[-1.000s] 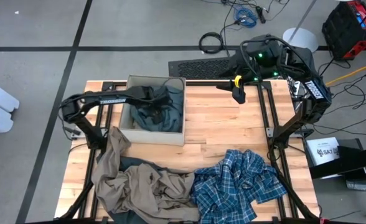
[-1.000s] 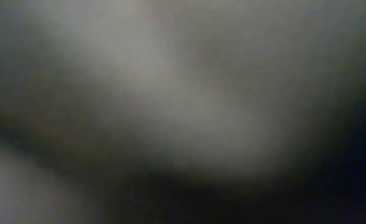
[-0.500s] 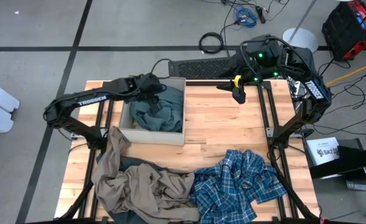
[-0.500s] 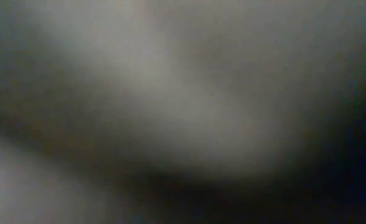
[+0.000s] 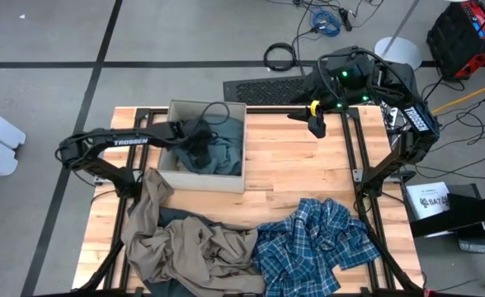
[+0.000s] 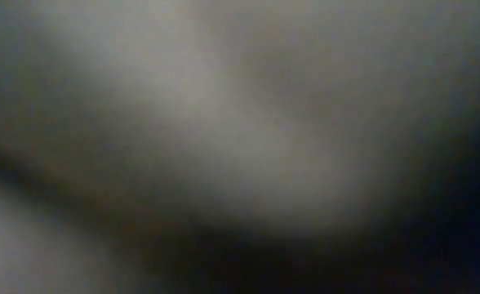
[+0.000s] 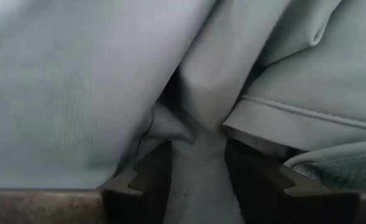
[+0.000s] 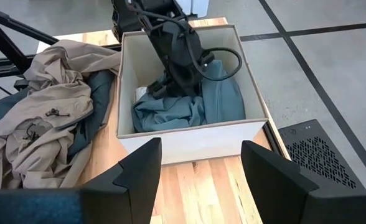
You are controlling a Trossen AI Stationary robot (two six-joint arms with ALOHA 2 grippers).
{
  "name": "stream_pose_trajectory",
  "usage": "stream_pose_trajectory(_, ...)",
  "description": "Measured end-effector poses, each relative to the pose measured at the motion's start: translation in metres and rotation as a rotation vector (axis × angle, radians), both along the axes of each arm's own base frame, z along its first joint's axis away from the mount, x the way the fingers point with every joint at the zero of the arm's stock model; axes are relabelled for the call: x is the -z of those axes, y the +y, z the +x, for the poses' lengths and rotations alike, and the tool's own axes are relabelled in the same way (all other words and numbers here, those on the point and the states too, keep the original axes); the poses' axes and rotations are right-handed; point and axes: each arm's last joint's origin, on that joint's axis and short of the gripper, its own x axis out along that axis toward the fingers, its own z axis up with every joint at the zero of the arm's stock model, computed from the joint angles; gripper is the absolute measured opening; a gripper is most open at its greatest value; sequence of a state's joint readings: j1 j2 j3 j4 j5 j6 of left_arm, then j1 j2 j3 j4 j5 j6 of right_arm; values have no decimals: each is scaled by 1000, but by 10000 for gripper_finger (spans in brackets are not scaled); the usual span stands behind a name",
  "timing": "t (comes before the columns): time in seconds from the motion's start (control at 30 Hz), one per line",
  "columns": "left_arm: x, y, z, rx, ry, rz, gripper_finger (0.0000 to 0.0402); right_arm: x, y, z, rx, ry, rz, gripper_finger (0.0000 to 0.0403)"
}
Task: Sort clothes
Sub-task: Put the gray jeans into the white laundry bin, then put the blue long sleeve into the white laundry bin
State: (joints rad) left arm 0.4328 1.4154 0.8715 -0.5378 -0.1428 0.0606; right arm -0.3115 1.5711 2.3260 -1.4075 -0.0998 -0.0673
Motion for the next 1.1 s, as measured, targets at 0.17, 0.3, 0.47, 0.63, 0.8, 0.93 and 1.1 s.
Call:
stream_pose_trajectory(0.17, 18, 0, -7, -10, -4, -20, 163, 0, 0, 0, 2, -1, 2, 208)
stream_pose_trajectory(0.3, 4, 1, -5, -5, -5, -18, 163, 0, 0, 0, 2, -2, 2, 208)
stream_pose_trajectory(0.47, -44, 1, 1, 38, -86, 34, 164, 0, 0, 0, 2, -6, 1, 208)
stream_pose_trajectory(0.63, -91, -2, -4, 54, -140, 72, 164, 0, 0, 0, 12, 3, 17, 208)
stream_pose_trajectory(0.8, -123, -9, -13, 44, -249, 116, 164, 12, -2, 1, 18, 91, 7, 208)
stream_pose_trajectory(0.93, -136, -20, -19, 79, -323, 131, 164, 38, -16, 13, 79, 161, 27, 208)
stream_pose_trajectory(1.1, -140, -33, -19, 127, -343, 128, 164, 112, -42, 30, 202, 405, 174, 208)
